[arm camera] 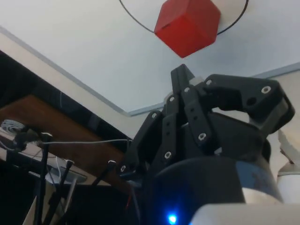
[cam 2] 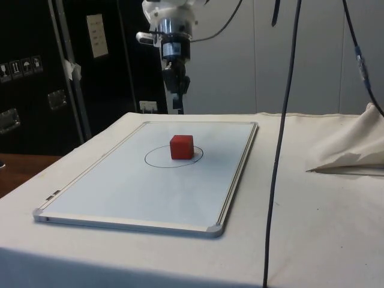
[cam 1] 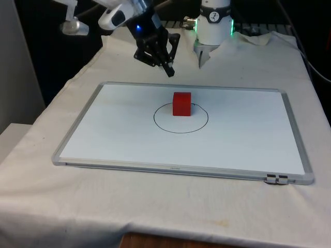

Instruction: Push the cube into the marked area.

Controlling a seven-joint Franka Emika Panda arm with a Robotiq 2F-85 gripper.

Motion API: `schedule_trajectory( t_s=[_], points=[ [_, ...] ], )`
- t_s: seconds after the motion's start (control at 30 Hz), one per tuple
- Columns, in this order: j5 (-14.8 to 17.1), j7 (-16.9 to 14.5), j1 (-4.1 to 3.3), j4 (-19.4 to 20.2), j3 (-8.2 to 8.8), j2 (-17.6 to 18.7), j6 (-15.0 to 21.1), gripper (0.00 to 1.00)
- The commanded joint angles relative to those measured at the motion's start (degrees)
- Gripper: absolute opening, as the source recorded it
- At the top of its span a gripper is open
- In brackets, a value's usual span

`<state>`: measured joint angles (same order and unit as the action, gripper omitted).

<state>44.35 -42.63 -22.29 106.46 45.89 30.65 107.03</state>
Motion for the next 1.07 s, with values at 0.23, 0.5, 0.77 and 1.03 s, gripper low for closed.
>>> schedule_trajectory(
  t_s=[0.23, 0.5, 0.77, 1.03],
  points=[
    [-1.72, 1.6, -0.86, -1.6, -0.4, -0.57, 0.46, 0.0],
    [-4.01, 4.01, -1.15, -2.69, -1.66, -0.34, 2.29, 0.0],
    [-6.3, 6.07, -1.15, -3.21, -3.09, -0.11, 4.87, 0.0],
    [-8.37, 7.56, -0.69, -3.38, -4.81, -0.4, 6.82, 0.0]
  ],
)
